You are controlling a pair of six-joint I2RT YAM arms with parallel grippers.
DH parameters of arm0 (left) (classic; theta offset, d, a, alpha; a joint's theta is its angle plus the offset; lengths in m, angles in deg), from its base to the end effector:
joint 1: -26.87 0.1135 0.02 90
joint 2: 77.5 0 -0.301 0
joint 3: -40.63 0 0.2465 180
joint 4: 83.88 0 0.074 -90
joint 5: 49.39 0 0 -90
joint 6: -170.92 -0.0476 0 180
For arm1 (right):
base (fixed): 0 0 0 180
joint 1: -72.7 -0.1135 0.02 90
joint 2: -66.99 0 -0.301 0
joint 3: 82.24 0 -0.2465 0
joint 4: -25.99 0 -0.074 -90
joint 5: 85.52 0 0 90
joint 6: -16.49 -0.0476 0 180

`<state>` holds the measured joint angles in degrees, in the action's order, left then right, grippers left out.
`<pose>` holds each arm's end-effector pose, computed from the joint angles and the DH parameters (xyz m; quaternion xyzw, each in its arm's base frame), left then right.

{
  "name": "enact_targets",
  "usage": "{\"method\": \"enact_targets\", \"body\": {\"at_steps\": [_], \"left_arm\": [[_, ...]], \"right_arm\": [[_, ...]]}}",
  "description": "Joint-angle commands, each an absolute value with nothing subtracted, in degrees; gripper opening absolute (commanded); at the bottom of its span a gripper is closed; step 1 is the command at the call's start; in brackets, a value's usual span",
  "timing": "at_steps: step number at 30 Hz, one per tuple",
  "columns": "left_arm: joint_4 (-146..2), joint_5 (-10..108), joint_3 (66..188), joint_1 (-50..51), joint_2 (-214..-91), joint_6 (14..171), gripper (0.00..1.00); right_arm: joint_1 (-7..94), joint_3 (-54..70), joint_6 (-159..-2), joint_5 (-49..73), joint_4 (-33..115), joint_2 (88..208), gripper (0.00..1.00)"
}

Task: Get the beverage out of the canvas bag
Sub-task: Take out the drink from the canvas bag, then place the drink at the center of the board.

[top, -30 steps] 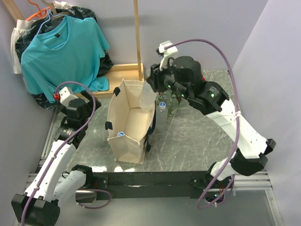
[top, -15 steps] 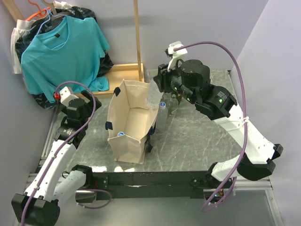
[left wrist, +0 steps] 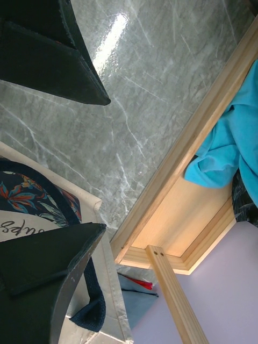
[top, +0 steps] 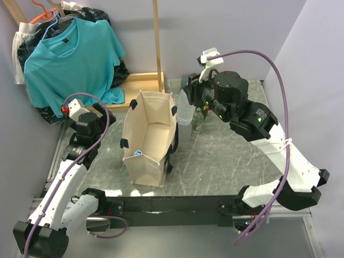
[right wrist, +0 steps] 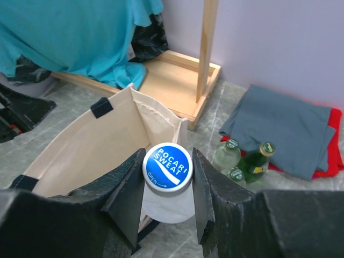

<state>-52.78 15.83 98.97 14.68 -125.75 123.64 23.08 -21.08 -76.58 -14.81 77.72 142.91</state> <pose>0.1720 -0.0168 0.3392 -0.3292 0.7446 -0.0981 0.5724 0.1706 0.1763 0.5551 -0.1957 0.7308 0.1707 0.6313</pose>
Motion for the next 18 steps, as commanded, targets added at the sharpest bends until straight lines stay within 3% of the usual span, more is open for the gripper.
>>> {"method": "enact_targets", "body": {"at_steps": [1,18], "left_arm": [[-54.94,16.35,98.93,14.91,-125.49,123.37,0.96],[-56.09,18.02,98.75,14.91,-126.29,123.99,0.96]], "right_arm": [[22.96,-22.15,-75.62,-19.07,66.97,138.62,0.00],[24.80,-16.52,-75.17,-26.80,66.53,135.37,0.00]]}}
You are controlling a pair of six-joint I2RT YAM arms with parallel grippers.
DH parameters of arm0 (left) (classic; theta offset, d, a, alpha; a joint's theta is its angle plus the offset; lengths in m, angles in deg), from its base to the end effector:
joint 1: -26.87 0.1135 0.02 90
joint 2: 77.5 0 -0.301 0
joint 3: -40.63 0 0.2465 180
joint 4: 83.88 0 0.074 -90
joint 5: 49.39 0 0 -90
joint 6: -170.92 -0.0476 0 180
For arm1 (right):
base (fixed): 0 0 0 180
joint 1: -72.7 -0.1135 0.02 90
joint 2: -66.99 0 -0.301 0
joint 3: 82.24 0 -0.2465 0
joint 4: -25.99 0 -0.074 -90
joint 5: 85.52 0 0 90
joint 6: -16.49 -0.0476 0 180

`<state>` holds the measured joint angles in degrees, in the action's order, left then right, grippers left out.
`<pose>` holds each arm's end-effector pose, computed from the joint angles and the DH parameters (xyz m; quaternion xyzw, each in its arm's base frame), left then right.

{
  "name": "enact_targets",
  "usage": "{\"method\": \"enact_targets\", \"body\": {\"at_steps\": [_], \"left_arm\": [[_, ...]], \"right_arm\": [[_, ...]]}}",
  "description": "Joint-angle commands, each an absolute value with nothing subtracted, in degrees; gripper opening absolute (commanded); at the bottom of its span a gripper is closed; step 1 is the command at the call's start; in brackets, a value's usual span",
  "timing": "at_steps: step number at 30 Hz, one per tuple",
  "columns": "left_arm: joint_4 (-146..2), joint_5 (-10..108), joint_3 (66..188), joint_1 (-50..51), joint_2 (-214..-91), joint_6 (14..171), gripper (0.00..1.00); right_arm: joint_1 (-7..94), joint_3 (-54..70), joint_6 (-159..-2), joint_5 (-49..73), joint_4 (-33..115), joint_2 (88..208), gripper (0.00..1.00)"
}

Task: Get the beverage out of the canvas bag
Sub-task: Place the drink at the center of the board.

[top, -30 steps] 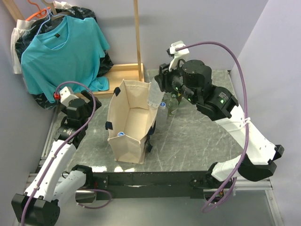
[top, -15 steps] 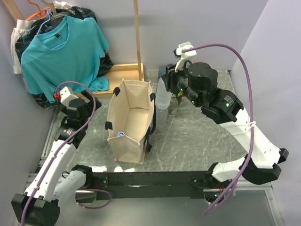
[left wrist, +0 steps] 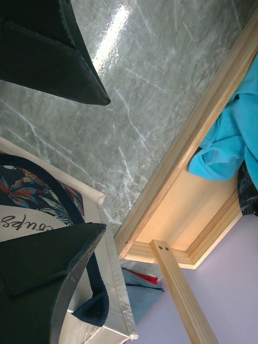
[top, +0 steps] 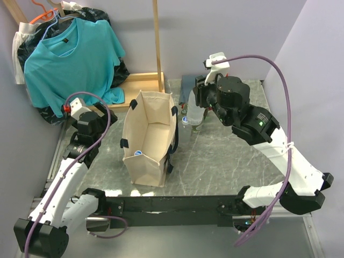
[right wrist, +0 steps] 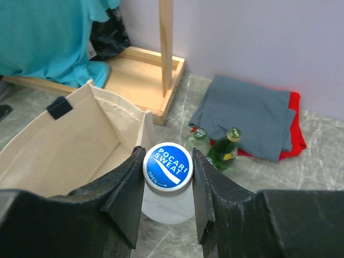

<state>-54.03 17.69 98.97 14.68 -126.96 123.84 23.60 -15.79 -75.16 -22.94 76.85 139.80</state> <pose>0.1778 -0.0195 0.3381 -0.3225 0.7489 -0.1118 0.5681 0.1686 0.1612 0.5415 -0.1604 0.7431 0.1031 0.6414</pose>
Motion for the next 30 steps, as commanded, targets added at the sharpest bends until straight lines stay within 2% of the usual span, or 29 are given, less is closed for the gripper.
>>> {"method": "enact_targets", "body": {"at_steps": [1,9,18,30], "left_arm": [[-56.09,17.85,98.66,14.91,-126.20,123.99,0.96],[-56.09,17.93,98.66,14.91,-126.19,123.99,0.96],[-56.53,17.76,98.13,14.83,-125.76,124.16,0.96],[-56.62,17.93,98.05,14.91,-126.55,124.25,0.96]], "right_arm": [[25.24,-16.35,-75.18,-26.98,66.62,135.19,0.00],[28.58,-13.80,-76.67,-27.59,66.71,133.61,0.00],[32.27,-4.49,-79.04,-29.18,61.43,130.62,0.00],[32.45,3.69,-80.01,-33.75,58.19,132.12,0.00]]}}
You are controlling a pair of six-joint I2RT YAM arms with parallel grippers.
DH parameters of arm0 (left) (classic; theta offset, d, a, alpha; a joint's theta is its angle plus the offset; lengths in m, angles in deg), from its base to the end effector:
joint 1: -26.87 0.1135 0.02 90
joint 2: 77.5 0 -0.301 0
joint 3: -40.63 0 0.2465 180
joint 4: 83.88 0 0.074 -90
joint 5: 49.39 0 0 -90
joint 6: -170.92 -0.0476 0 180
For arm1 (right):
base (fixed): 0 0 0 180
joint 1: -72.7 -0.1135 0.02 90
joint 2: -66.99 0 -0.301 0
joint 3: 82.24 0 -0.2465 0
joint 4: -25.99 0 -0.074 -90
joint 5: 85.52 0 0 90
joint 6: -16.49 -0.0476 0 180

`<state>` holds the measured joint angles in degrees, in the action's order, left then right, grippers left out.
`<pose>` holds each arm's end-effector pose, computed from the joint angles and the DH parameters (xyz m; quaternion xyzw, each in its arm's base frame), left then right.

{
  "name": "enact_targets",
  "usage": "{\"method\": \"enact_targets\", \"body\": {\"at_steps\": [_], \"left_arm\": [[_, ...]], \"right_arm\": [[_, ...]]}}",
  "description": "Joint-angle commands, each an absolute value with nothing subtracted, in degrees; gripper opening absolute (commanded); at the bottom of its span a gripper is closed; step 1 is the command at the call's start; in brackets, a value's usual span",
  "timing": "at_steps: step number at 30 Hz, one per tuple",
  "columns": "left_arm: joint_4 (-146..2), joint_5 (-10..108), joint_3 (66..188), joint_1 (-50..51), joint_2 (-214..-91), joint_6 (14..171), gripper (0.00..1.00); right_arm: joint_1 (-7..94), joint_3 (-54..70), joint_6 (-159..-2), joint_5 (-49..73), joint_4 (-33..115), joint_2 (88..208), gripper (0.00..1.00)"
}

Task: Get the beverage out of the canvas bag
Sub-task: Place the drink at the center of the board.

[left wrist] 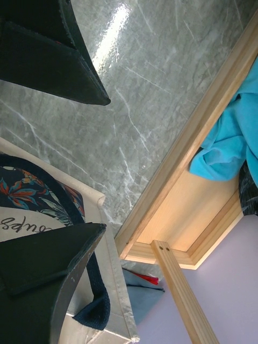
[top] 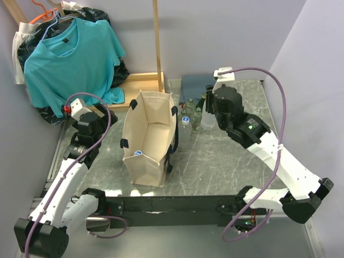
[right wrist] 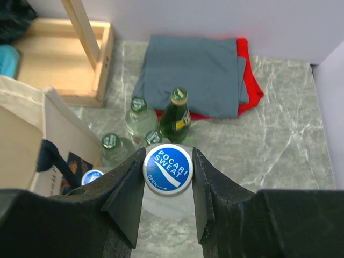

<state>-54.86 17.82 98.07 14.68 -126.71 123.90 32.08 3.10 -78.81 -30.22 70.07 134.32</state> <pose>0.1774 -0.0195 0.3348 -0.3224 0.7481 -0.1137 0.5687 0.1932 0.1300 0.4718 -0.0629 0.7839 0.0018 0.6177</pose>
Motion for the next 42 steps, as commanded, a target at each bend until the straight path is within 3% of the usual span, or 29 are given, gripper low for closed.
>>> {"method": "enact_targets", "body": {"at_steps": [1,18,42], "left_arm": [[-56.53,17.76,98.05,14.91,-126.55,124.16,0.96],[-56.79,17.67,97.52,14.91,-126.02,123.63,0.96],[-56.00,16.09,96.99,14.91,-125.23,123.63,0.96]], "right_arm": [[32.45,5.17,-80.36,-33.66,57.14,132.03,0.00],[35.70,14.76,-86.77,-28.83,51.68,131.41,0.00],[37.81,19.34,-90.56,-23.91,49.39,136.16,0.00]]}}
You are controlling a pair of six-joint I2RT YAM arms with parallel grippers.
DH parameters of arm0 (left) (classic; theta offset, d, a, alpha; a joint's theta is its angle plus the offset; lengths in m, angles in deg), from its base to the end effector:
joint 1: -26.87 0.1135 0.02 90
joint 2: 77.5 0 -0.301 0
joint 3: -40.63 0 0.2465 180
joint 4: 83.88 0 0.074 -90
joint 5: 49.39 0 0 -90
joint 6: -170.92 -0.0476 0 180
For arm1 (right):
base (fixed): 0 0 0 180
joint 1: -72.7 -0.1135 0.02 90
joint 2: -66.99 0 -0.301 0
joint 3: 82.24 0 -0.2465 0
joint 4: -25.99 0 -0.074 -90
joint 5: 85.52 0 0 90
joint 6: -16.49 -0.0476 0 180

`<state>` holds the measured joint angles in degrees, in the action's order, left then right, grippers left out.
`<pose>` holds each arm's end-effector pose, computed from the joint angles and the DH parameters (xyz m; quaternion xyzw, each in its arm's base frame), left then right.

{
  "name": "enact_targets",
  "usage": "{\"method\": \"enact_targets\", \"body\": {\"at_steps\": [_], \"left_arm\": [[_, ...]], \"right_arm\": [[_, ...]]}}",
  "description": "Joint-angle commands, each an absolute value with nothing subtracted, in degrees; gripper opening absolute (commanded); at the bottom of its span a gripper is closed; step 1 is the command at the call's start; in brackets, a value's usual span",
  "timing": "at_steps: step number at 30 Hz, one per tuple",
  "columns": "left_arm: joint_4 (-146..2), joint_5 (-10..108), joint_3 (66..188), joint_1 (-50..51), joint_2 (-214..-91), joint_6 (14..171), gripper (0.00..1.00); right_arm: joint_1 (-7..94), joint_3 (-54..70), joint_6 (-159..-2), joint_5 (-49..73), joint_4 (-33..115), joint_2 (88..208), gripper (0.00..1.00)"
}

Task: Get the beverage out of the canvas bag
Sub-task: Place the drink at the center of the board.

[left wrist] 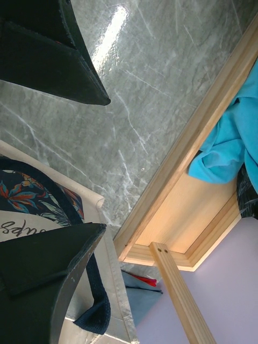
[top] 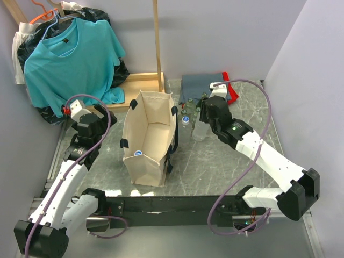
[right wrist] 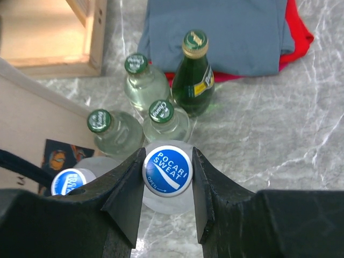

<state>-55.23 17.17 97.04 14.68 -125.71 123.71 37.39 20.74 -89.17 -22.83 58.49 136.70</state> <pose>0.1737 -0.0182 0.3320 -0.3240 0.7452 -0.1098 0.5724 0.2292 0.1356 0.3777 -0.0153 0.8300 0.0441 0.5558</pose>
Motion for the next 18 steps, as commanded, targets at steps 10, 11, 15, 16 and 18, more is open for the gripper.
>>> {"method": "enact_targets", "body": {"at_steps": [10,11,15,16,18], "left_arm": [[-56.00,15.91,96.82,14.91,-125.49,123.37,0.96],[-56.00,16.00,96.73,14.91,-125.49,123.46,0.96],[-55.91,16.09,96.82,14.91,-125.40,123.63,0.96],[-56.00,16.09,96.73,14.91,-125.32,123.55,0.96],[-56.00,16.09,96.64,14.91,-125.32,123.55,0.96]], "right_arm": [[37.81,20.48,-90.47,-22.50,48.08,137.30,0.00],[37.90,20.57,-90.47,-22.41,47.99,137.39,0.00],[37.90,20.57,-91.08,-22.68,48.25,138.44,0.00],[37.81,20.39,-91.17,-22.59,48.51,138.79,0.00],[37.81,19.52,-91.52,-22.41,49.47,139.93,0.00]]}}
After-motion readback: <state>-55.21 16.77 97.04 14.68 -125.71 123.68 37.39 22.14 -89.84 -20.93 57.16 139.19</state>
